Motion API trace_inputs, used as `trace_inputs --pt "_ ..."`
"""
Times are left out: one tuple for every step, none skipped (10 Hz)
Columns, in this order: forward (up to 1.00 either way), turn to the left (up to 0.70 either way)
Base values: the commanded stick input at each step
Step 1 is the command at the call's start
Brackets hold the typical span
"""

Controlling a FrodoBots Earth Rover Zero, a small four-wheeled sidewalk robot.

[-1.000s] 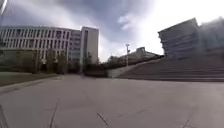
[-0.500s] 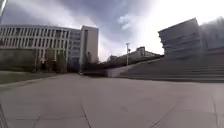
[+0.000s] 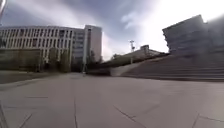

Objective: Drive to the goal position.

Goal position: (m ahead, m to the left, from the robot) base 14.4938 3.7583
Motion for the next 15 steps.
trace_inputs --pt "1.0 0.0" --pt "1.0 0.0" --pt "1.0 0.0" --pt "1.0 0.0" --pt "1.0 0.0" --pt "1.0 0.0" --pt "1.0 0.0" --pt "1.0 0.0" --pt "1.0 0.0" --pt "1.0 0.0" --pt "1.0 0.0" --pt "1.0 0.12" --pt "1.0 0.35" --pt "1.0 0.39" --pt "1.0 0.29"
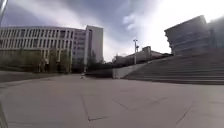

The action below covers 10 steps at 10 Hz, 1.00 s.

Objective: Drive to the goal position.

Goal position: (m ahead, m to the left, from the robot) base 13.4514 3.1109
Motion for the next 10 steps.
trace_inputs --pt "1.0 0.0" --pt "1.0 0.0" --pt "1.0 0.0" --pt "1.0 0.0" --pt "1.0 0.0" --pt "1.0 0.0" --pt "1.0 0.07" --pt "1.0 0.26" --pt "1.0 0.37" --pt "1.0 0.4"
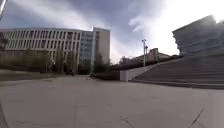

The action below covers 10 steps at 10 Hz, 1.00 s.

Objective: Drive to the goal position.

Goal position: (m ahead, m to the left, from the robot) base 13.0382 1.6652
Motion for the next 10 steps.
trace_inputs --pt "1.0 0.4" --pt "1.0 0.0" --pt "1.0 0.0" --pt "1.0 0.0" --pt "1.0 0.0" --pt "1.0 0.12" --pt "1.0 0.33" --pt "1.0 0.34" --pt "1.0 0.0" --pt "1.0 0.0"
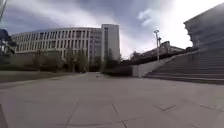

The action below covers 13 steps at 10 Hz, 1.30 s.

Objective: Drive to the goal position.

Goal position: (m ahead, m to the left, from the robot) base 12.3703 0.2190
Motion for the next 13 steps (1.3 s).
trace_inputs --pt "1.0 0.0" --pt "1.0 0.0" --pt "1.0 0.0" --pt "1.0 0.0" --pt "1.0 0.0" --pt "1.0 0.0" --pt "1.0 0.0" --pt "1.0 0.0" --pt "1.0 0.0" --pt "1.0 0.0" --pt "1.0 0.0" --pt "1.0 0.0" --pt "1.0 0.0"
